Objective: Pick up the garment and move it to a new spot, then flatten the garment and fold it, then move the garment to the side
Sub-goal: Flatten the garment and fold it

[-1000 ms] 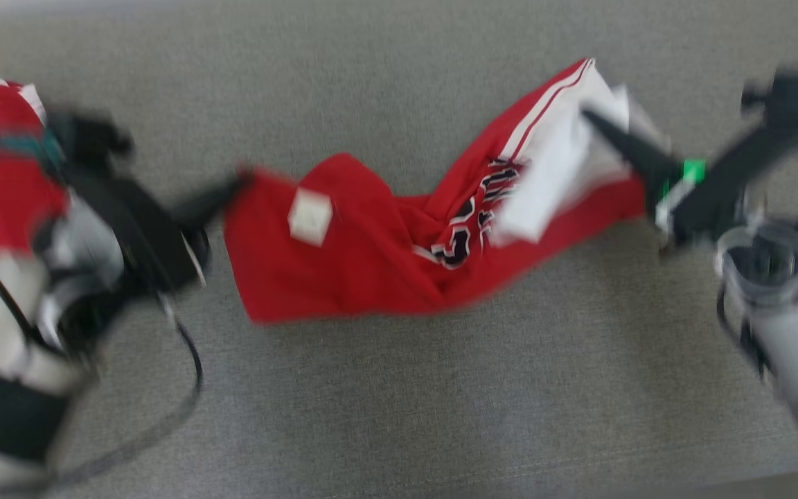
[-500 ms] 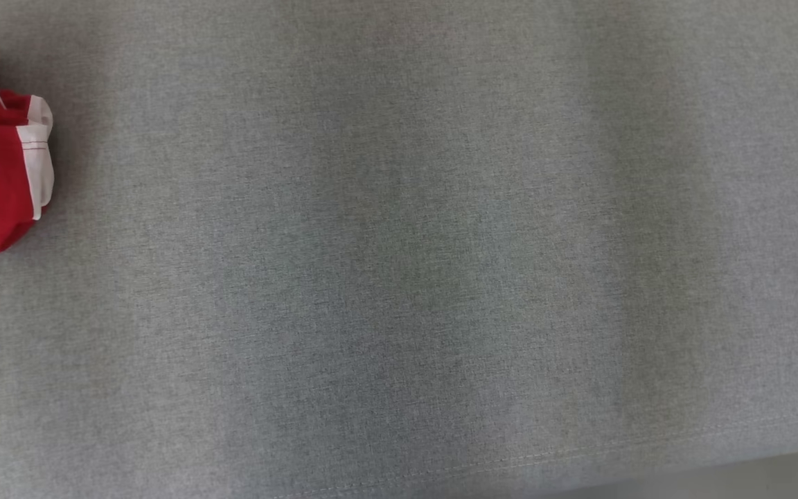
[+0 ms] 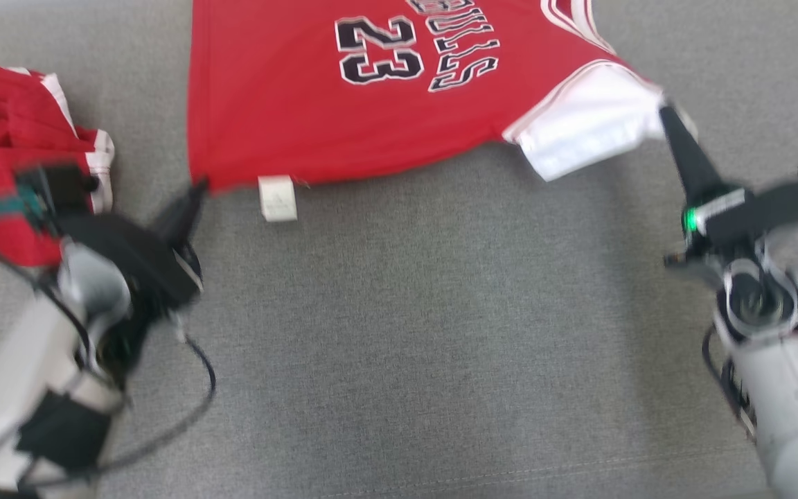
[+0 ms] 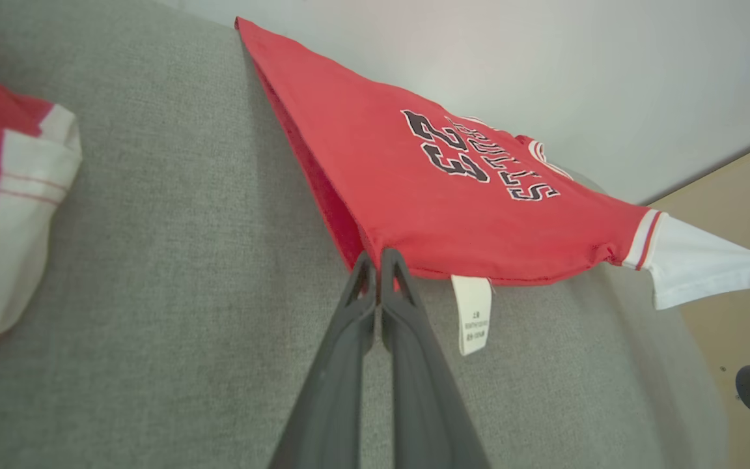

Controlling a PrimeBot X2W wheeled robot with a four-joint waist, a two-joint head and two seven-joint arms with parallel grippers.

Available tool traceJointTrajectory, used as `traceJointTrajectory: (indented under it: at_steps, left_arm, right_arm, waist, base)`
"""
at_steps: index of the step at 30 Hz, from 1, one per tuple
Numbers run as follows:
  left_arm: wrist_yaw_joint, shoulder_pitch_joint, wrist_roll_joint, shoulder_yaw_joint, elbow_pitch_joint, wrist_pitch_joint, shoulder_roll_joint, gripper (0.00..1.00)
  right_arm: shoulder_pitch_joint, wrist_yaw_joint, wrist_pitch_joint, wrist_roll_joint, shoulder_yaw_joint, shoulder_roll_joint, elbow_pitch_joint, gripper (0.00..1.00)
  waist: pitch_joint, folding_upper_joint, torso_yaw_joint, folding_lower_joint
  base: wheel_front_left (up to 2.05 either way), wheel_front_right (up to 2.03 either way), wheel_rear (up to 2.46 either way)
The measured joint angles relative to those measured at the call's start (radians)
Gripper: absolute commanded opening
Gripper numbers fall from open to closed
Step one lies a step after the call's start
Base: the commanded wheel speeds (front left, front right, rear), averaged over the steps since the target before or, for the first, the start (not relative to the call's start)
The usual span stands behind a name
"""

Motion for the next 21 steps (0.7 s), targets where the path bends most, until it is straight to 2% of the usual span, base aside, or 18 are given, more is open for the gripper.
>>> traceJointTrajectory:
  at_steps: [3, 11, 21]
  left_arm:
    - [0.000, 0.131, -0.006, -0.033, -0.057, -0.043, 0.013, 0.00]
    - [0.000, 0.311, 0.008, -0.073, -0.132, -0.164, 0.050, 0.00]
    - [-0.001, 0.457, 0.051, -0.121, -0.205, -0.270, 0.113, 0.00]
  right_arm:
    - [0.139, 0.000, -0.050, 0.030, -0.028, -0.004, -0.074, 0.00]
    - [0.363, 0.000, -0.114, 0.049, -0.064, -0.051, -0.255, 0.00]
    - [0.555, 0.000, -0.132, 0.039, -0.030, -0.093, -0.337, 0.00]
  waist:
    - [-0.033, 0.0000, 0.000, 0.0000]
    - [-0.091, -0.0001, -0.008, -0.0001]
    - [-0.139, -0.0002, -0.016, -0.0001]
  base:
    - [0.00, 0.00, 0.00]
    - [0.00, 0.00, 0.00]
    - [0.00, 0.00, 0.00]
